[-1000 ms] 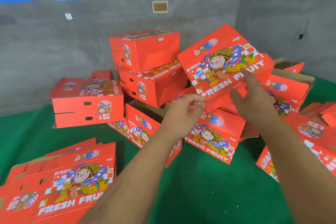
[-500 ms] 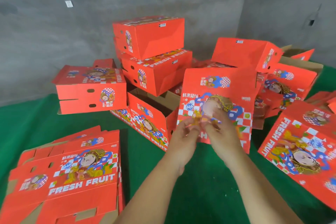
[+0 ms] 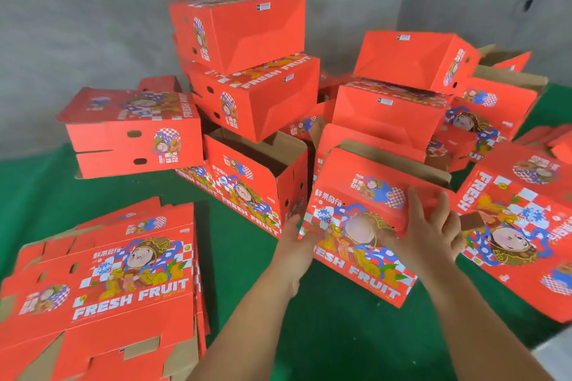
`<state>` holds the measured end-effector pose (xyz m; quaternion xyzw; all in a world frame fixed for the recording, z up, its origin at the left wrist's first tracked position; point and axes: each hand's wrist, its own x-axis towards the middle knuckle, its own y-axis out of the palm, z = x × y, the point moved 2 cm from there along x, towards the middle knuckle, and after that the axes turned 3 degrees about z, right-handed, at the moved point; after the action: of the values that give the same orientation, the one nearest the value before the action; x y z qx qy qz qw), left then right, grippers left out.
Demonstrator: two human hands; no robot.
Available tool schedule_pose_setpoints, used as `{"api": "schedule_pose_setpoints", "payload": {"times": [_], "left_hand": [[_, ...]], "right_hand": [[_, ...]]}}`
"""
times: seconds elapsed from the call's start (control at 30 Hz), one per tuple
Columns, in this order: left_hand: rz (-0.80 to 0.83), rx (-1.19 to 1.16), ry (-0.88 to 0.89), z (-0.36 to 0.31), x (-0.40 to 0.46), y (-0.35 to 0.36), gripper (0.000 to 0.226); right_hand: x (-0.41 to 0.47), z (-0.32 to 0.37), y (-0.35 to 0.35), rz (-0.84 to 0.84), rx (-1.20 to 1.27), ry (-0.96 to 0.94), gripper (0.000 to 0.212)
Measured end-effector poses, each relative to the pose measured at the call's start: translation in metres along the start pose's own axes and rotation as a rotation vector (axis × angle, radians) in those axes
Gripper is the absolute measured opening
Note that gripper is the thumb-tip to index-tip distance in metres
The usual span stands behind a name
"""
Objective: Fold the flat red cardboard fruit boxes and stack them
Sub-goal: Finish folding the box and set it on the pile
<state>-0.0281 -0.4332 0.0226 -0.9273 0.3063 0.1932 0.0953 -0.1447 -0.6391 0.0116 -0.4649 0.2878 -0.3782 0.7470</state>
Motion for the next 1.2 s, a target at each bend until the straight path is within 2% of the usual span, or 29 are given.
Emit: {"api": "schedule_pose_setpoints", "payload": {"times": [0.07, 0.17, 0.23, 0.3, 0.33, 0.37, 0.43, 0.47, 0.5, 0.57, 0.63, 0.7, 0.73, 0.77, 0.83, 0.87, 0.93, 1.0, 1.1, 1.2], "left_hand": [[0.021, 0.022, -0.043, 0.001, 0.002, 0.001, 0.043], [0.032, 0.026, -0.116, 0.006, 0.002, 0.006, 0.046], [0.034, -0.003, -0.154, 0.012, 0.003, 0.007, 0.044], [0.050, -0.120, -0.206, 0.013, 0.002, 0.009, 0.030], [0.081, -0.175, -0.229, 0.011, 0.000, 0.013, 0.029], [0.116, -0.201, -0.245, 0.007, -0.003, 0.019, 0.035], [0.164, -0.217, -0.260, 0.001, -0.007, 0.032, 0.052], [0.171, -0.220, -0.255, 0.001, -0.008, 0.038, 0.058], [0.167, -0.216, -0.245, 0.001, -0.010, 0.044, 0.062], [0.138, -0.208, -0.227, 0.003, -0.013, 0.050, 0.066], [0.127, -0.182, -0.195, 0.006, -0.015, 0.053, 0.084], [0.162, -0.154, -0.170, 0.008, -0.021, 0.059, 0.107], [0.181, -0.119, -0.156, 0.008, -0.024, 0.063, 0.108], [0.193, -0.078, -0.127, 0.009, -0.026, 0.069, 0.094], [0.177, -0.060, -0.068, 0.011, -0.029, 0.081, 0.047], [0.135, -0.062, -0.034, 0.012, -0.032, 0.085, 0.035], [0.054, -0.073, 0.023, 0.013, -0.036, 0.087, 0.042], [0.045, -0.073, 0.058, 0.012, -0.042, 0.088, 0.048], [0.120, -0.014, 0.123, 0.012, -0.053, 0.100, 0.048], [0.196, -0.015, 0.164, 0.014, -0.059, 0.118, 0.046]], "right_hand": [[-0.003, 0.001, 0.005, -0.007, -0.045, -0.037, 0.113], [-0.008, 0.004, 0.006, -0.108, 0.010, -0.018, 0.121], [-0.008, 0.000, -0.002, -0.136, 0.185, -0.005, 0.129], [-0.007, 0.000, -0.013, -0.135, 0.426, 0.042, 0.127], [-0.005, 0.005, -0.015, -0.078, 0.485, 0.038, 0.117], [-0.007, 0.015, -0.014, 0.013, 0.483, -0.004, 0.097], [-0.012, 0.029, -0.001, 0.178, 0.467, -0.127, 0.037], [-0.016, 0.031, 0.007, 0.241, 0.507, -0.164, 0.016], [-0.020, 0.030, 0.011, 0.314, 0.569, -0.202, 0.008], [-0.025, 0.021, 0.011, 0.559, 0.668, -0.293, 0.017], [-0.033, 0.012, 0.001, 0.819, 0.602, -0.354, 0.019], [-0.039, 0.006, -0.006, 0.893, 0.411, -0.377, 0.036], [-0.044, 0.006, -0.006, 0.863, 0.272, -0.411, 0.041], [-0.049, 0.007, -0.003, 0.807, 0.090, -0.460, 0.044], [-0.056, 0.006, 0.006, 0.600, -0.243, -0.562, 0.044], [-0.058, 0.005, 0.010, 0.477, -0.313, -0.594, 0.040], [-0.060, -0.005, 0.015, 0.290, -0.303, -0.615, 0.030], [-0.063, -0.018, 0.014, 0.210, -0.339, -0.591, 0.020], [-0.067, -0.038, 0.010, 0.172, -0.487, -0.479, 0.022], [-0.068, -0.054, -0.002, 0.188, -0.488, -0.420, 0.018]]}}
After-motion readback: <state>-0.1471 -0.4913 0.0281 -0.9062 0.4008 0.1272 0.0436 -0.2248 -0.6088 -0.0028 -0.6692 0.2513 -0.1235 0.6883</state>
